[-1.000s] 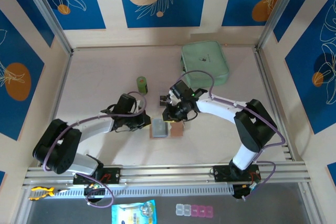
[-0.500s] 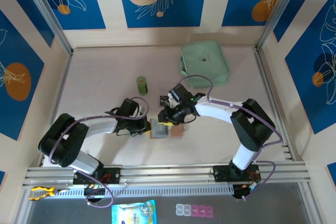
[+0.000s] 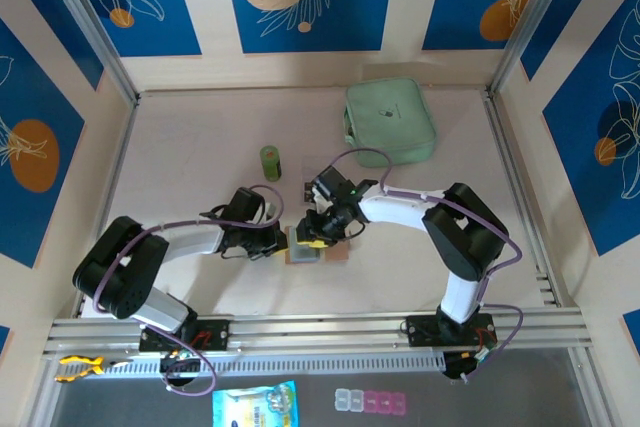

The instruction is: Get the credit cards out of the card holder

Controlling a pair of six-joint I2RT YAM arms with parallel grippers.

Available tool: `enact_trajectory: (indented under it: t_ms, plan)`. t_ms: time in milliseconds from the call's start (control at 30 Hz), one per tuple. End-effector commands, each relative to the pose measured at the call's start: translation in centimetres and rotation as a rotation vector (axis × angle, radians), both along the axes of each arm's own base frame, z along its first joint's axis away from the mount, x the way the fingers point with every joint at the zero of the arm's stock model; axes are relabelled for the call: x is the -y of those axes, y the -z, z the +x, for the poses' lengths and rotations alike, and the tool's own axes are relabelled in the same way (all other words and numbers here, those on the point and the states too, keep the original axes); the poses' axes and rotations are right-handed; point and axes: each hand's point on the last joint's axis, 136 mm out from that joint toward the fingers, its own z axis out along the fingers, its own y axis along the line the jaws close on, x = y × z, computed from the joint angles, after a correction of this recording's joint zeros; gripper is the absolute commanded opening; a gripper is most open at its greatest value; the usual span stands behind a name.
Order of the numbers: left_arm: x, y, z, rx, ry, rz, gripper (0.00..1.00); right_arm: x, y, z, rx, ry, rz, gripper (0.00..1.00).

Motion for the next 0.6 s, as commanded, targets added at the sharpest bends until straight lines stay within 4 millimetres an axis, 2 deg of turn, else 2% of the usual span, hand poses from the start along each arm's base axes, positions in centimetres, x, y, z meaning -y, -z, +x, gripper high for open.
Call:
enact_trajectory:
  t_ms: [0, 367, 567]
  plan:
    - [-1.0, 0.9, -1.2, -0.026, 0.018, 0.064, 0.00, 0.5, 0.7, -0.3, -0.013, -0.003, -0.057, 0.38]
    - [-1.3, 0.7, -1.1, -0.019, 0.024, 0.088, 0.00, 2.3, 0.9, -0.1, 0.001, 0.015, -0.099, 0.36]
    - [-1.0, -1.0, -0.2, 0.023, 0.030, 0.086, 0.04, 2.4, 1.1, -0.2, -0.001, 0.016, -0.093, 0.36]
